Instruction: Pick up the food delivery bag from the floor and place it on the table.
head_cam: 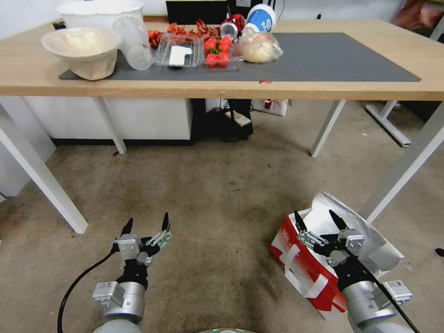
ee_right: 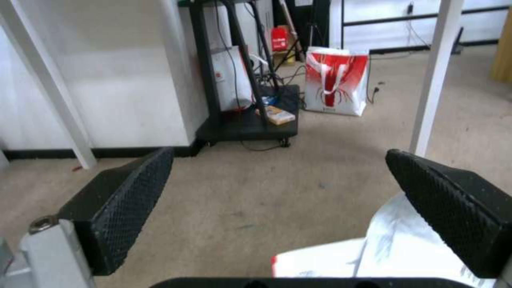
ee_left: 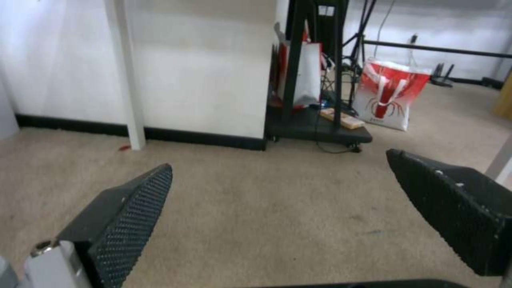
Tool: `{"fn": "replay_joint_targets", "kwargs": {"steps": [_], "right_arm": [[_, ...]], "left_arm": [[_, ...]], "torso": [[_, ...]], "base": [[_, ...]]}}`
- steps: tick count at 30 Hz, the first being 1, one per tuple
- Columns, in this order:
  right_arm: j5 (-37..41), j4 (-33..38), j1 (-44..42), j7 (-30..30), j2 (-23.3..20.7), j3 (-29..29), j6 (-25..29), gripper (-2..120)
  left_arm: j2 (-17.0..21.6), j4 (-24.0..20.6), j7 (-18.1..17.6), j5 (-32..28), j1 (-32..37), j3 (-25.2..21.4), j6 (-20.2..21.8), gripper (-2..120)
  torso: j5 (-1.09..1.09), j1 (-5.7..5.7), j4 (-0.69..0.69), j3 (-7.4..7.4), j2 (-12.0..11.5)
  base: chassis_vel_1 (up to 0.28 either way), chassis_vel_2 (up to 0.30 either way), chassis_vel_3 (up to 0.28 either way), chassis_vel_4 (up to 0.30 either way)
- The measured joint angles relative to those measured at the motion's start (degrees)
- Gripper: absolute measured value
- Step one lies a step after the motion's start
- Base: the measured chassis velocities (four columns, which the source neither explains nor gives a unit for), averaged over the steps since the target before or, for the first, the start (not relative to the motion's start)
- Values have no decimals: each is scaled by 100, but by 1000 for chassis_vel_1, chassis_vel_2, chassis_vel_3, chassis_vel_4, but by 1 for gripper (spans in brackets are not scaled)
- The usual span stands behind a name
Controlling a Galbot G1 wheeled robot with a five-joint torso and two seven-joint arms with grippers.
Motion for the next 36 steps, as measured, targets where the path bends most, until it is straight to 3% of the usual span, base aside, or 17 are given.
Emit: {"fn": "replay_joint_targets", "kwargs": {"steps": [3,4,6,8,10,11,14,16,18,26,36], "right_arm": [[248,-122,229,-50,-753,384,-361,100],[248,-122,229,-50,-753,384,-361,100],[559,-547,533,-381,-1619,763,-698,100],[619,-655,611,-447,-1814,813,-742,100],[918,-1130,907,-632,-2711,852,-877,100],[918,-1130,907,-632,-2711,852,-877,100],[1064,-1475,1073,-795,-3456,833,-1318,100],[1062,-1533,1107,-830,-3574,811,-1415,100],[1024,-1769,1295,-961,-4089,661,-1939,100],[832,-2609,1706,-1314,-4682,342,-2392,100],[770,-3147,1894,-1449,-4577,29,-2529,100]], "left_arm": [[19,-1,21,104,-1,-1,42,100],[19,-1,21,104,-1,-1,42,100],[49,-99,-7,94,-1,5,265,100],[54,-112,-9,88,0,7,293,100],[69,-135,-15,61,-17,35,346,100],[69,-135,-15,61,-17,35,346,100],[95,-115,-18,29,-65,73,341,100],[98,-109,-19,28,-65,73,332,100],[109,-93,-20,24,-70,73,299,100],[65,-53,-33,29,-130,75,297,100],[1,46,-44,82,-111,73,272,100]], "torso": [[1,0,1,0,12],[1,0,1,0,12],[3,2,0,0,19],[2,2,1,0,20],[3,4,4,0,25],[3,4,4,0,25],[2,5,0,0,31],[2,5,0,0,32],[-1,6,2,0,35],[0,7,1,0,41],[0,7,0,0,46]], "base": [[0,0,0,0],[0,0,0,0],[0,0,0,0],[0,0,0,0],[0,0,0,0],[0,0,0,0],[0,0,0,0],[0,0,0,0],[0,0,0,0],[0,0,0,0],[0,0,0,0]]}}
